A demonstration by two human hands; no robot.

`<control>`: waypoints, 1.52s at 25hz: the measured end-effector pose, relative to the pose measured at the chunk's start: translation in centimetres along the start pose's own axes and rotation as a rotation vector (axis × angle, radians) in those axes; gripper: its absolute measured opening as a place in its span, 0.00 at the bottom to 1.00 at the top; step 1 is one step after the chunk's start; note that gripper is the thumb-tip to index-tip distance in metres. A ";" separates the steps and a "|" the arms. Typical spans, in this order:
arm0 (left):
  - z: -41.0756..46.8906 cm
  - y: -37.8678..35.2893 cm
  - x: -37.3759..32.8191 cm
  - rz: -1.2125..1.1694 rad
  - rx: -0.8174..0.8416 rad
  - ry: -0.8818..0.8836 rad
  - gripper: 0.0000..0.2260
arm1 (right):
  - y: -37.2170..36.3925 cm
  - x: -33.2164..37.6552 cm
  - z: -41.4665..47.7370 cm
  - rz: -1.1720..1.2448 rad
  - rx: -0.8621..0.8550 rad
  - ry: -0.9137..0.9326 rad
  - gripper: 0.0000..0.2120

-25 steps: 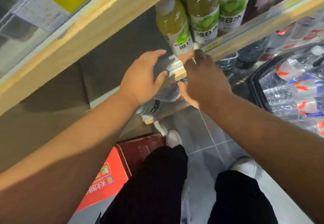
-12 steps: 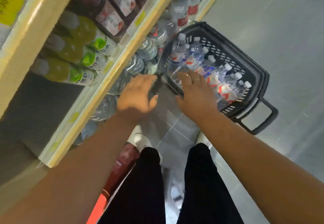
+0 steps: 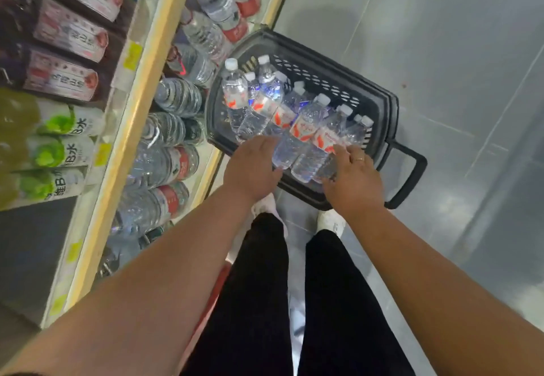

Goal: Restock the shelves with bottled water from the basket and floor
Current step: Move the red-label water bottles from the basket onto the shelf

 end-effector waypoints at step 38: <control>11.3 -4.5 5.9 -0.939 0.312 0.154 0.35 | -4.4 1.1 10.4 1.371 0.075 -0.318 0.30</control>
Point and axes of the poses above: each hand's wrist, its own z-axis towards the middle knuckle, its own y-axis out of the back of the hand, x = y × z, the point moved 8 cm from there along z, towards the middle knuckle, and after that the axes turned 2 degrees about x, right-handed, at the moved point
